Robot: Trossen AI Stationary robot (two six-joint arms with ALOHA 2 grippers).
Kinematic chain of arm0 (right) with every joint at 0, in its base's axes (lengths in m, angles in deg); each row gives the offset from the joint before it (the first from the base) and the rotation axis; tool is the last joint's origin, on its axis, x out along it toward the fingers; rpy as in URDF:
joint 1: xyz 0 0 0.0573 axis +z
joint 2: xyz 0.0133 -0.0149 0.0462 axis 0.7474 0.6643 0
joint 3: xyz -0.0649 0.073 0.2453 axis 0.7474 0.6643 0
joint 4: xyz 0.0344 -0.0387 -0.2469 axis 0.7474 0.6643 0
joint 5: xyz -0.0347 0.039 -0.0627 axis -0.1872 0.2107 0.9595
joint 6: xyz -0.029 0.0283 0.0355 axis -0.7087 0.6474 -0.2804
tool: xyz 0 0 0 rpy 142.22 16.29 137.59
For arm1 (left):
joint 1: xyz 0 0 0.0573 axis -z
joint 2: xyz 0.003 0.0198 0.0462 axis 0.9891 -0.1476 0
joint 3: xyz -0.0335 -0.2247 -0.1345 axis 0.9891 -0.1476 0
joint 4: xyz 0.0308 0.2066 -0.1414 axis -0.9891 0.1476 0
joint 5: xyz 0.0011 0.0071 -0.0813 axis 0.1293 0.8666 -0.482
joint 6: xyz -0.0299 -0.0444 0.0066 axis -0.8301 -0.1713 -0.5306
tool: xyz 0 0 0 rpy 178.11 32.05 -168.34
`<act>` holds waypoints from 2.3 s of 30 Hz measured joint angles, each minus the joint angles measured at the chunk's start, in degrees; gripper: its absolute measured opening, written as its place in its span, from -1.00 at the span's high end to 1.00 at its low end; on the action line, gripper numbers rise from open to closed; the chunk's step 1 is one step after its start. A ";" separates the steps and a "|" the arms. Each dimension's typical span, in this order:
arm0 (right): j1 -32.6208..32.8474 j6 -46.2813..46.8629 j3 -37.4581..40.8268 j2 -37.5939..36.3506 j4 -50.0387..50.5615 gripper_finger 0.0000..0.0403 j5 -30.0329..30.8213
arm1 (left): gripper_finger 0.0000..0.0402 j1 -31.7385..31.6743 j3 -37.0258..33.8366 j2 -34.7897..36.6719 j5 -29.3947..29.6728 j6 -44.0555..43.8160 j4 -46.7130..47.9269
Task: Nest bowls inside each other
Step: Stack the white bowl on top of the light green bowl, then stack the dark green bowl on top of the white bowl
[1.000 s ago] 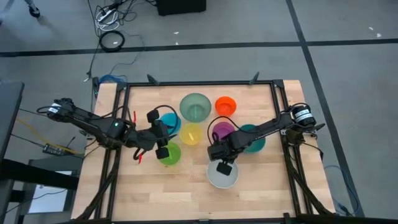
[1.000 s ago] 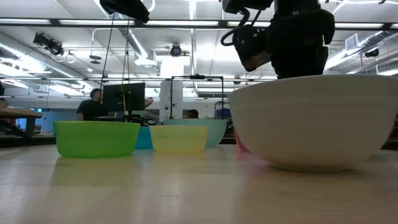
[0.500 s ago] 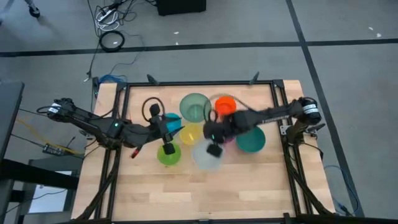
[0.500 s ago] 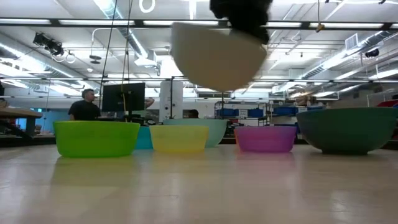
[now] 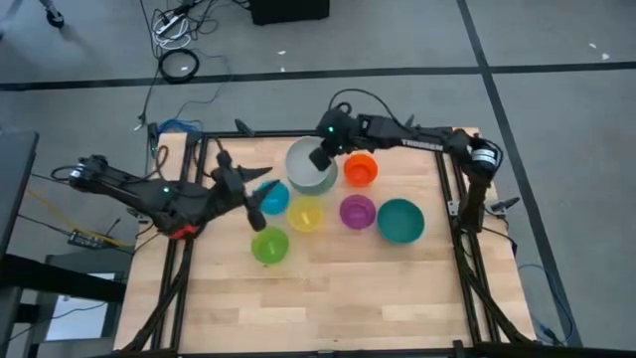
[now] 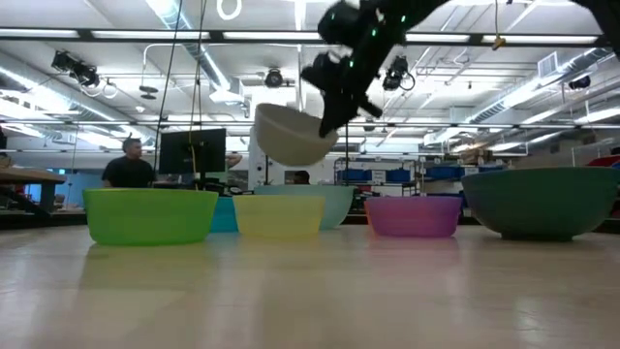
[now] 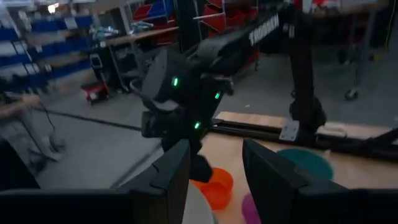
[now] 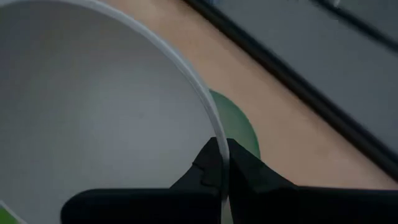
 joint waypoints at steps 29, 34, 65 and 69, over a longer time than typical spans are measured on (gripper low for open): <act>3.48 -1.46 0.00 -5.35 40.00 0.36 14.41 | 0.22 0.45 0.02 8.47 -4.94 -28.69 31.40; 10.70 8.63 2.34 -15.45 53.08 0.36 14.41 | 0.22 2.06 -0.70 8.75 -4.90 -36.18 38.12; 15.43 28.04 52.89 -37.90 24.82 0.37 -1.62 | 0.22 4.83 -4.46 7.89 -2.69 -39.20 31.80; 15.50 29.09 55.64 -37.90 21.93 0.38 -1.60 | 0.22 4.83 -4.46 7.89 -2.66 -39.13 31.81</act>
